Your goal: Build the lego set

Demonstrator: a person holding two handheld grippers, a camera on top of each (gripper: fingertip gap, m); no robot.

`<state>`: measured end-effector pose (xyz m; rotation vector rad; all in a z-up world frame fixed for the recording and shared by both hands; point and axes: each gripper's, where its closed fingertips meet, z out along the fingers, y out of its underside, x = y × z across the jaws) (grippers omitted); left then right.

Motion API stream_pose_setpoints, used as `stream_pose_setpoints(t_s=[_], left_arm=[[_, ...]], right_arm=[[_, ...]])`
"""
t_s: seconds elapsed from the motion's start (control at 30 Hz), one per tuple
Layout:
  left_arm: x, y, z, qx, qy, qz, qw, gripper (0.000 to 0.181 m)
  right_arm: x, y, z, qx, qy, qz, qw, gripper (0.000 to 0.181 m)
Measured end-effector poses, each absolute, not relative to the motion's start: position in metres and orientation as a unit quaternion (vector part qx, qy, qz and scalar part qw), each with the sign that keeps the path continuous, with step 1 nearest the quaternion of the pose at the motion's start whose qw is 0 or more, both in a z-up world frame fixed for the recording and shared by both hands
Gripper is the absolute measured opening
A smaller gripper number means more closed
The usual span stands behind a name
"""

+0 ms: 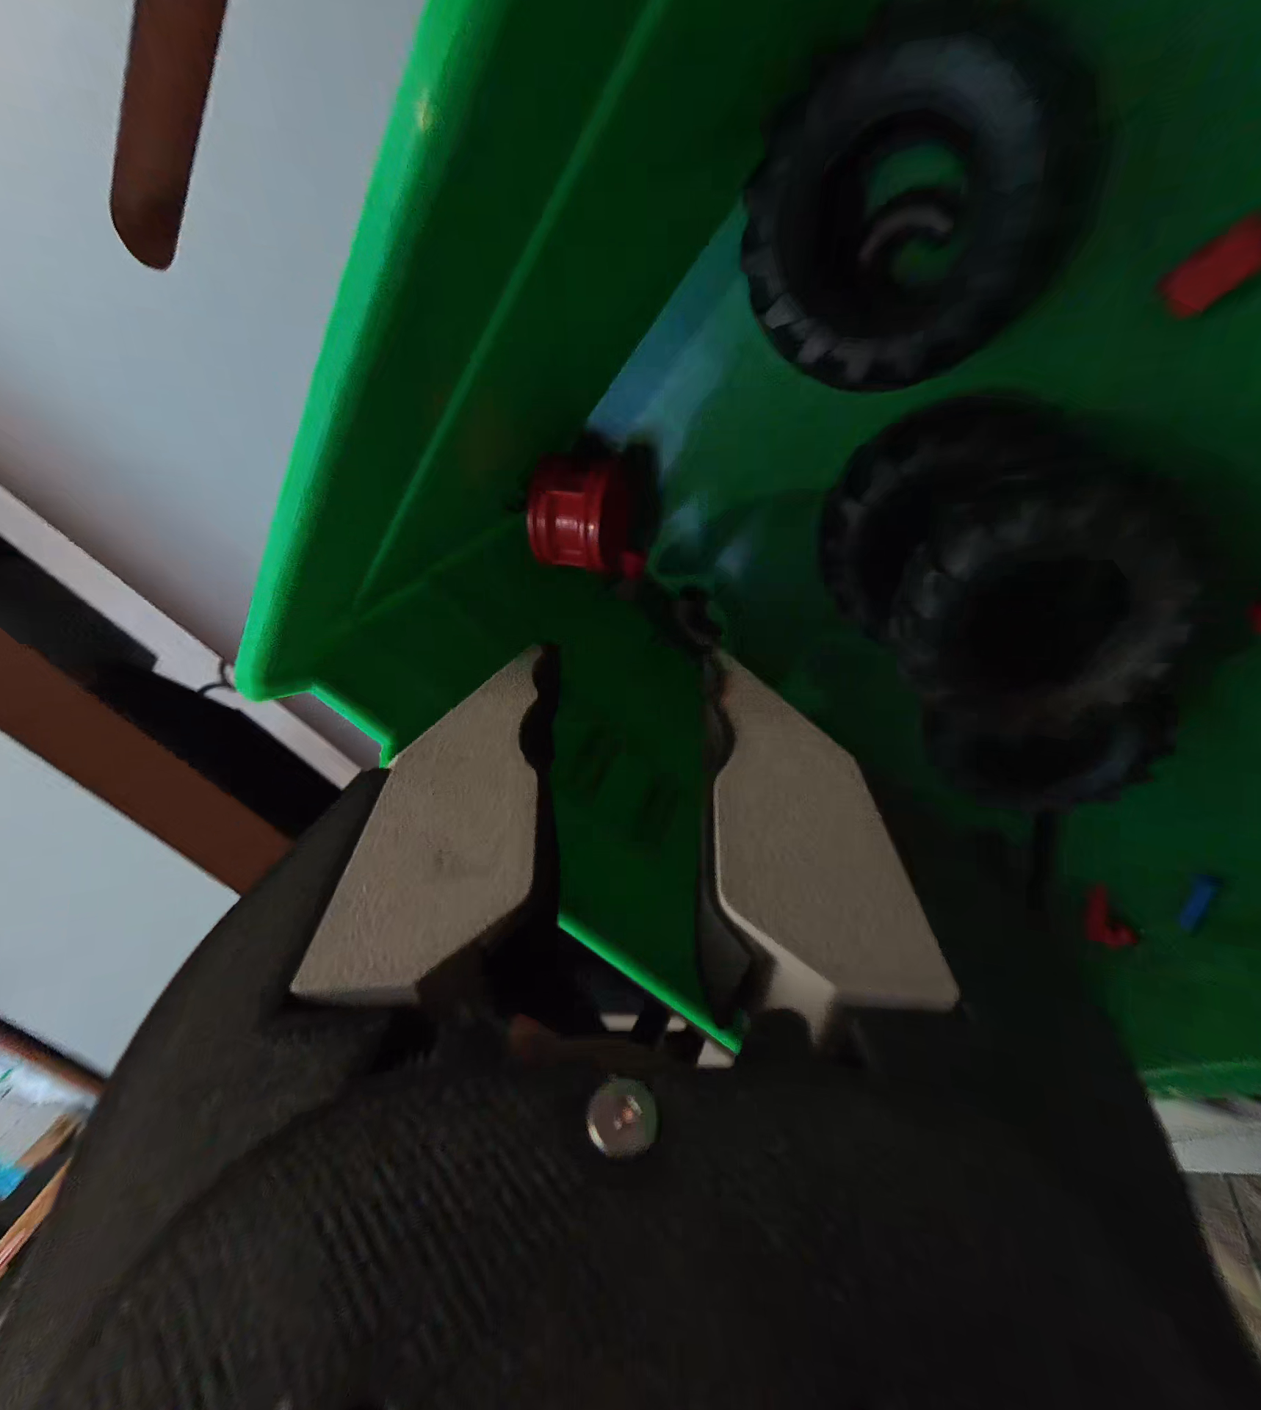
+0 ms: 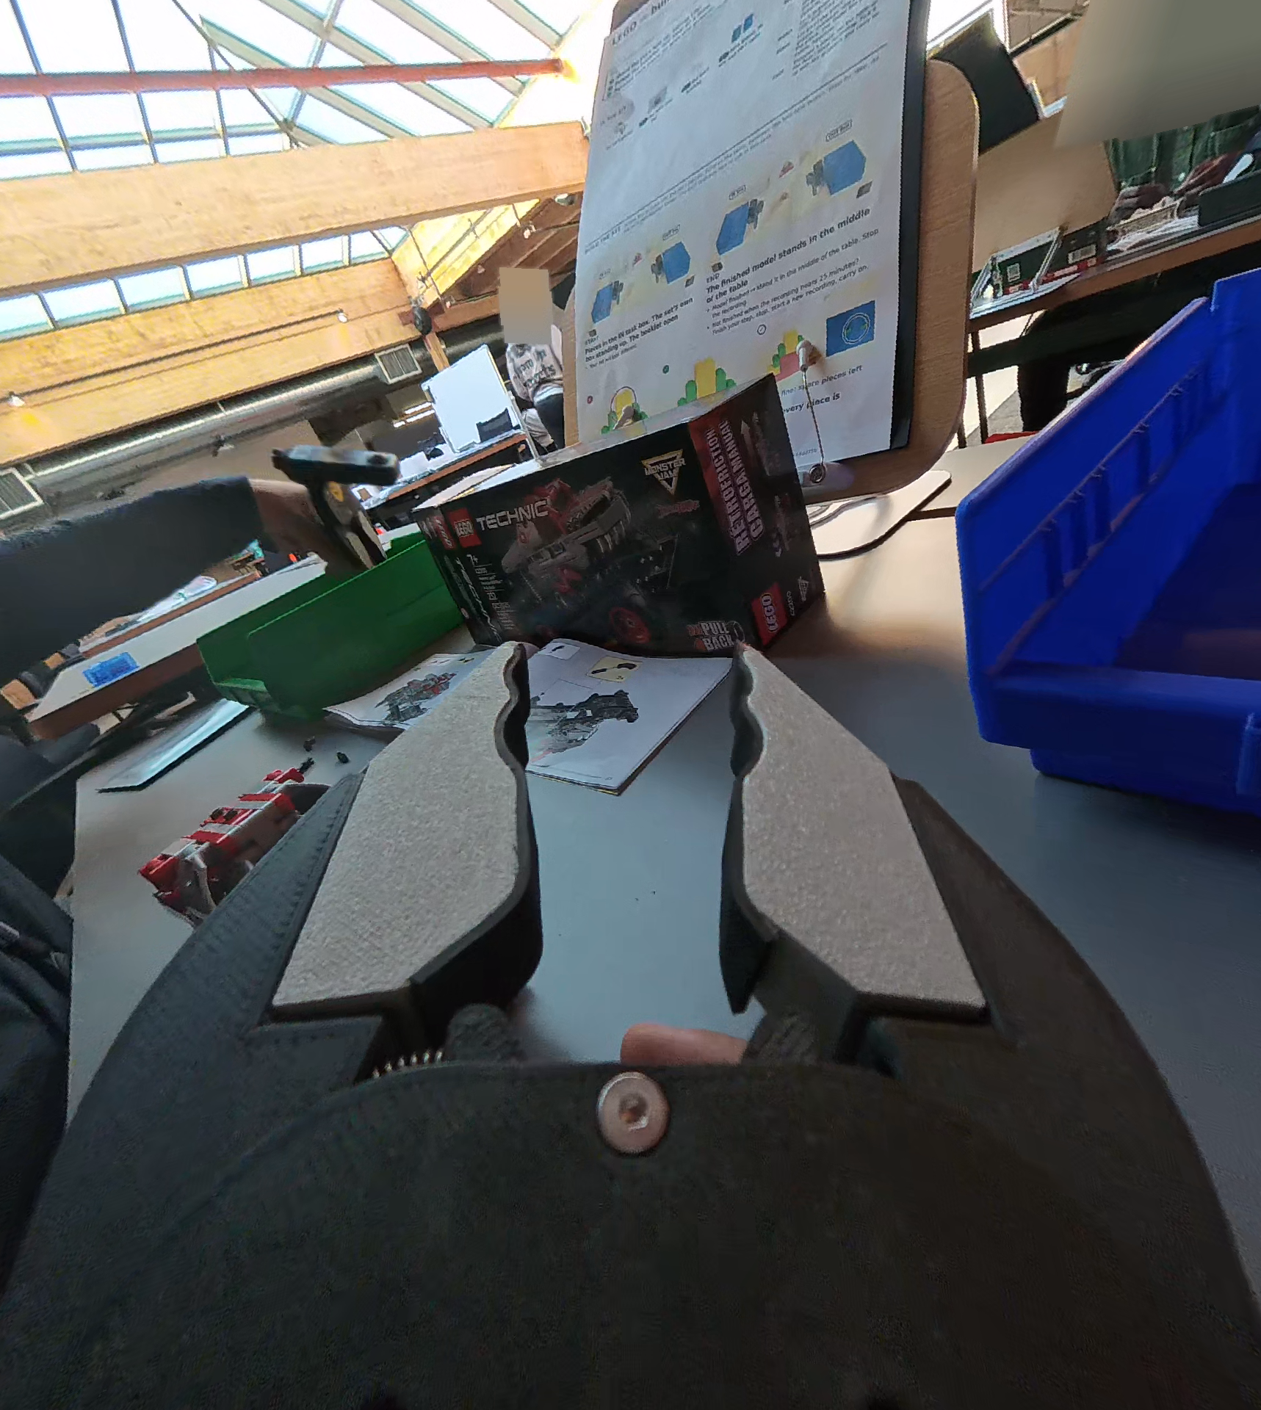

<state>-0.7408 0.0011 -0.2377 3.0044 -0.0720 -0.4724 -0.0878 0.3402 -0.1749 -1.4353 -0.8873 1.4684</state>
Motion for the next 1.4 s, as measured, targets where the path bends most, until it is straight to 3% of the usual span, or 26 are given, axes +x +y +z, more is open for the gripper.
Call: stream_pose_setpoints(t_s=[0.07,0.23,0.47,0.7,0.93,1.07,1.2,1.4], left_arm=[[-0.746,0.004,-0.241,0.981,-0.042,-0.176,0.076,0.028],[-0.73,-0.002,-0.258,0.978,-0.049,-0.14,0.146,0.03],[-0.731,-0.017,-0.273,0.972,-0.046,-0.132,0.187,0.025],[-0.727,-0.02,-0.282,0.974,-0.057,-0.099,0.197,0.007],[-0.72,-0.019,-0.279,0.98,-0.056,-0.088,0.17,0.005],[-0.713,-0.011,-0.249,0.983,-0.067,-0.116,0.124,0.005],[-0.69,0.008,-0.177,0.978,-0.089,-0.187,0.009,0.005],[-0.527,0.036,-0.105,0.94,-0.216,-0.156,-0.216,0.005]], right_arm=[[-0.087,0.34,-0.173,-0.574,-0.355,0.593,0.439,0.049],[-0.084,0.339,-0.17,-0.565,-0.351,0.602,0.441,0.048],[-0.083,0.336,-0.167,-0.556,-0.354,0.611,0.438,0.048],[-0.083,0.334,-0.166,-0.551,-0.354,0.615,0.438,0.047],[-0.082,0.333,-0.164,-0.547,-0.354,0.62,0.437,0.047],[-0.082,0.331,-0.163,-0.543,-0.355,0.623,0.436,0.047],[-0.082,0.329,-0.161,-0.538,-0.356,0.629,0.435,0.047],[-0.087,0.321,-0.163,-0.534,-0.377,0.624,0.428,0.048]])
